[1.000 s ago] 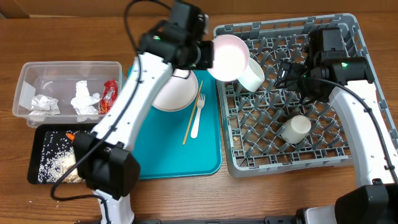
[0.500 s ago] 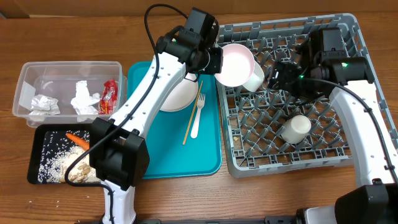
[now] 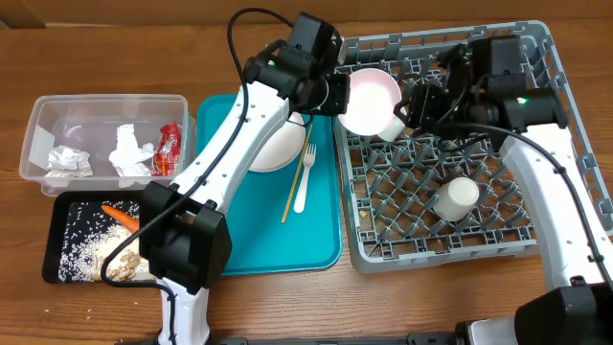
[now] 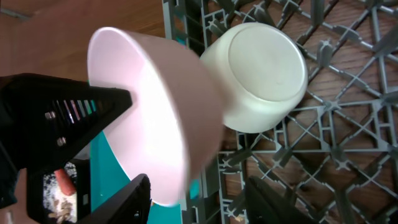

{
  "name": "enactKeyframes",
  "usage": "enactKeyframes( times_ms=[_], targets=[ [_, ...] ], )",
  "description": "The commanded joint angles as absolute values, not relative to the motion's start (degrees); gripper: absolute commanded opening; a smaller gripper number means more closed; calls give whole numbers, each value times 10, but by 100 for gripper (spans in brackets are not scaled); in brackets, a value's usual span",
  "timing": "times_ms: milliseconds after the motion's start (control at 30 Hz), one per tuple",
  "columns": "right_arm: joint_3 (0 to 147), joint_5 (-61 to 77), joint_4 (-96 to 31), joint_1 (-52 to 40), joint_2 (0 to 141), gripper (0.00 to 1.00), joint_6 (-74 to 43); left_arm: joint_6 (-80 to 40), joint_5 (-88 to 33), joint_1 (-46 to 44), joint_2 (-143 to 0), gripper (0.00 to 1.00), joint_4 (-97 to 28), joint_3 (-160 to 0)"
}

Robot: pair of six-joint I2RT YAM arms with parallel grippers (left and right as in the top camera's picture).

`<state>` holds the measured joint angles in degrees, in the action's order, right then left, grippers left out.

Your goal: Sort waste into correct bins and load items into the dishwasher

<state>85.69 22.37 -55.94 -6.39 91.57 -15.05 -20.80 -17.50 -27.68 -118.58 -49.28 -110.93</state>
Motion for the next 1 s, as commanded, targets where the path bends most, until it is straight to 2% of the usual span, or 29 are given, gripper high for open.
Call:
enactKeyframes(
  times_ms=[0, 167, 600, 633, 667, 700, 800, 867, 900, 967],
  targets=[
    [856, 178, -550, -86, 906, 52, -155, -195, -191, -294, -1190, 7, -487, -1116],
    [855, 85, -546, -104, 909, 52, -155, -195, -191, -299, -1190, 8, -485, -1116],
    [855, 82, -539, -104, 973, 47, -155, -194, -196, -299, -1190, 8, -485, -1116],
    [855, 81, -538, -104, 978, 38, -155, -194, -196, -299, -1190, 8, -485, -1116],
    [855, 81, -536, -104, 980, 14, -155, -193, -196, -299, -1190, 9, -485, -1116],
    [855, 81, -534, -104, 981, 5, -155, -193, -195, -299, -1190, 9, -485, -1116],
    [859, 66, -525, -104, 977, 4, -155, -192, -195, -299, -1190, 9, -484, -1116],
    [869, 37, -523, -101, 973, 4, -155, -192, -195, -299, -1190, 13, -484, -1116],
    [876, 22, -523, -99, 970, 4, -155, -190, -195, -299, -1190, 18, -484, -1116],
    [888, -19, -520, -95, 961, 4, -155, -187, -194, -299, -1190, 42, -484, -1116]
  ],
)
